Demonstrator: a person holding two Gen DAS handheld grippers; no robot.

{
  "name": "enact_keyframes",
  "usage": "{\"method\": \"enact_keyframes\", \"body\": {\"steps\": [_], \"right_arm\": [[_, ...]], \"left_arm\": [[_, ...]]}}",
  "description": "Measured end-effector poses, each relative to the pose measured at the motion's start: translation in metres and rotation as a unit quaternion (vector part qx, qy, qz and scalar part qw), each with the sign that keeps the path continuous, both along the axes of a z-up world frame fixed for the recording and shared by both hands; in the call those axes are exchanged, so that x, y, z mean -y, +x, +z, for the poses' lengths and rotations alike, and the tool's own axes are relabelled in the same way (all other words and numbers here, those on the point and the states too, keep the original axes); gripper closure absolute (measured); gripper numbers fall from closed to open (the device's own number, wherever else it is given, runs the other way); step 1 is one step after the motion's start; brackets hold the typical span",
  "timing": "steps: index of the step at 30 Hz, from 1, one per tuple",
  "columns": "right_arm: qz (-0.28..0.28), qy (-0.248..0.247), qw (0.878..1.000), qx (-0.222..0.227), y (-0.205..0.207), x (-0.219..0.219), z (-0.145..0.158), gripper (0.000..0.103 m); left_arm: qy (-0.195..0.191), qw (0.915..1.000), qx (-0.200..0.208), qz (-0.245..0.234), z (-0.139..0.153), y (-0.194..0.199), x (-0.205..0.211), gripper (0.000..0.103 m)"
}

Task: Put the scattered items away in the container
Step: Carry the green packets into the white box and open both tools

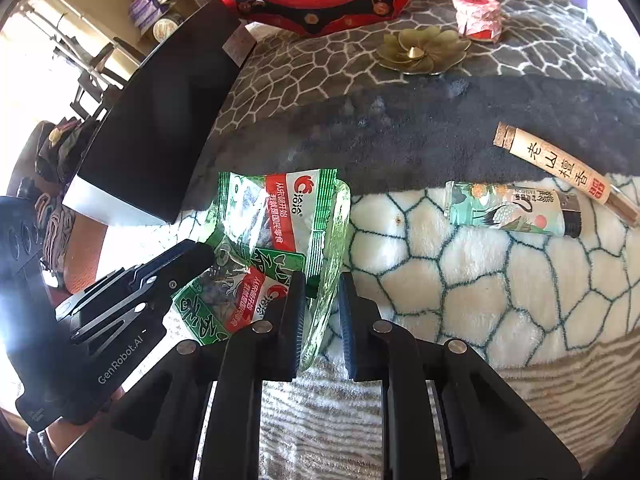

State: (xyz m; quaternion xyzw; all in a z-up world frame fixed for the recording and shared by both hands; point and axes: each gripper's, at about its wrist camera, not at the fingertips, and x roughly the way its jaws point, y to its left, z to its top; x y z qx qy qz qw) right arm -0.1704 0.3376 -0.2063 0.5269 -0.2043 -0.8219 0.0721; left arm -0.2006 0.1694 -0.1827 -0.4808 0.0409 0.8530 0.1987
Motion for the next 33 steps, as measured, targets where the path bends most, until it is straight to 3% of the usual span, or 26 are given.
{"method": "enact_keyframes", "body": {"steps": [7,17,26,33], "right_arm": [[0.012,0.022,0.999,-0.034,0.004,0.007,0.034,0.088],[0.029,0.011,0.997,-0.074,-0.008,0.039,0.125,0.088],[0.061,0.003,0.992,-0.109,-0.084,0.133,0.202,0.088],[0.087,-0.01,0.991,-0.1,-0.18,0.209,0.191,0.088]], "left_arm": [[0.008,0.9999,-0.002,0.007,0.022,-0.001,0.009,0.095],[0.028,0.9986,-0.043,0.009,0.116,-0.009,0.043,0.095],[0.049,0.9947,-0.075,0.051,0.192,-0.059,0.132,0.095],[0.033,0.993,-0.074,0.085,0.197,-0.137,0.203,0.095]]}}
